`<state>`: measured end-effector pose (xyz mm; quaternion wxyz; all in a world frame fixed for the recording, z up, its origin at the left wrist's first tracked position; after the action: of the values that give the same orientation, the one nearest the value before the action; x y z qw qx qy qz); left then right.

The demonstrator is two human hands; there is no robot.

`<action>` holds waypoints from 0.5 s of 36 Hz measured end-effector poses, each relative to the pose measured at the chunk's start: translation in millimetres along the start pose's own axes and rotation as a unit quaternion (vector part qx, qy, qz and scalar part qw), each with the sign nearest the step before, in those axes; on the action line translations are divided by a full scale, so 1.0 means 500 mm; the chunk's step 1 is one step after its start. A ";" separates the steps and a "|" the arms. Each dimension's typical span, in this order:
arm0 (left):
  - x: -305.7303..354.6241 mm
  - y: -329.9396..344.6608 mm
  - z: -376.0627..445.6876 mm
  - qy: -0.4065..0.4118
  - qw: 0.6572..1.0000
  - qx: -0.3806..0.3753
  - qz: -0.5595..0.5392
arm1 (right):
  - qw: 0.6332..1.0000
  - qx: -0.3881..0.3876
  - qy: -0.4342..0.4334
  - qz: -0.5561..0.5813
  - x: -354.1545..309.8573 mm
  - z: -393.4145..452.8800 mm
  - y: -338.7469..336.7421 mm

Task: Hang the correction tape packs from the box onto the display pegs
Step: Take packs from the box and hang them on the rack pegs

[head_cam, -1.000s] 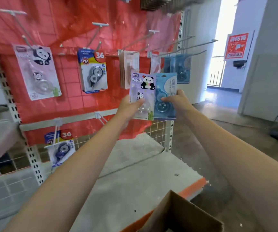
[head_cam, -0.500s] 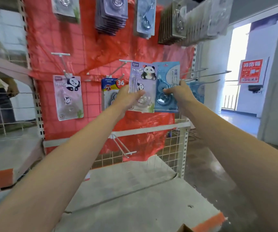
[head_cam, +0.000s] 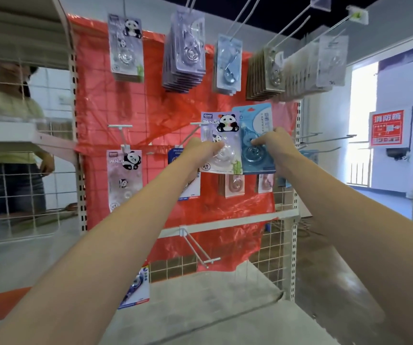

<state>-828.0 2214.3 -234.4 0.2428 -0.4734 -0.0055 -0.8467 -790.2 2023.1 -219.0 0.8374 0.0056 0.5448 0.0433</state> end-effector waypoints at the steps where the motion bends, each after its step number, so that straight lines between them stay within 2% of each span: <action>1: -0.003 0.002 -0.002 -0.007 1.000 -0.004 0.001 | 1.000 0.001 0.001 -0.003 0.002 0.000 -0.001; 6: -0.012 0.023 -0.006 -0.018 1.000 -0.024 -0.004 | 1.000 0.017 0.006 -0.025 0.015 0.009 -0.019; 18: 0.000 0.084 0.002 -0.012 0.997 -0.079 -0.006 | 0.999 0.039 0.005 0.004 0.025 0.016 -0.074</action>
<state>-809.7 2177.6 -243.1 0.1995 -0.5010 0.0552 -0.8403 -775.5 1987.3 -229.1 0.8334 0.0402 0.5506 0.0252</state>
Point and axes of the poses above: each hand's wrist, its own z-axis towards the middle knuckle, its own y-axis out of the palm, x = y × z, the point moved 10 cm from there along z, towards the middle knuckle, and after that the axes turned 7 degrees about y, right-handed, at the moved point
